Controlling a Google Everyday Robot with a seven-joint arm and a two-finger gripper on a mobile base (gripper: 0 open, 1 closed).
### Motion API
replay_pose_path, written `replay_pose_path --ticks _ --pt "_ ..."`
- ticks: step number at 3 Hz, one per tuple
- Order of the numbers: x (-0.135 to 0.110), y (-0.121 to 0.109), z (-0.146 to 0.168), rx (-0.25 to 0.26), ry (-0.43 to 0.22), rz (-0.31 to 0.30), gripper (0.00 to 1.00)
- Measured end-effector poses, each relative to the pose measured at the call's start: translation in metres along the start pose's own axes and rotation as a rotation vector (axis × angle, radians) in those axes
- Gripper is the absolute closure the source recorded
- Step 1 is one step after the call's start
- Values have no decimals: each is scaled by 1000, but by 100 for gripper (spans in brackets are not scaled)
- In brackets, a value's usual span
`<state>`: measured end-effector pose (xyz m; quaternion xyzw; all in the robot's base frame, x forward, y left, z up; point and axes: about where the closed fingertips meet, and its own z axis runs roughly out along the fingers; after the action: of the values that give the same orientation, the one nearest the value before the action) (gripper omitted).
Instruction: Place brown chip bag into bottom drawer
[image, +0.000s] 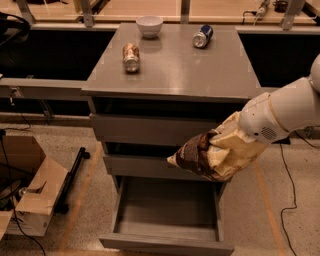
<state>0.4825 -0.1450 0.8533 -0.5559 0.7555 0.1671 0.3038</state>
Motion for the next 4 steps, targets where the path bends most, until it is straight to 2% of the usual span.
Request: replay_pose_path --ticks 1,2,3,4 --pt "0 0 0 -1 0 0 100" --pt "6 2 18 -13 17 -4 100" --pt "31 9 65 -57 -30 27 100" --pt "69 22 129 -125 -21 49 100"
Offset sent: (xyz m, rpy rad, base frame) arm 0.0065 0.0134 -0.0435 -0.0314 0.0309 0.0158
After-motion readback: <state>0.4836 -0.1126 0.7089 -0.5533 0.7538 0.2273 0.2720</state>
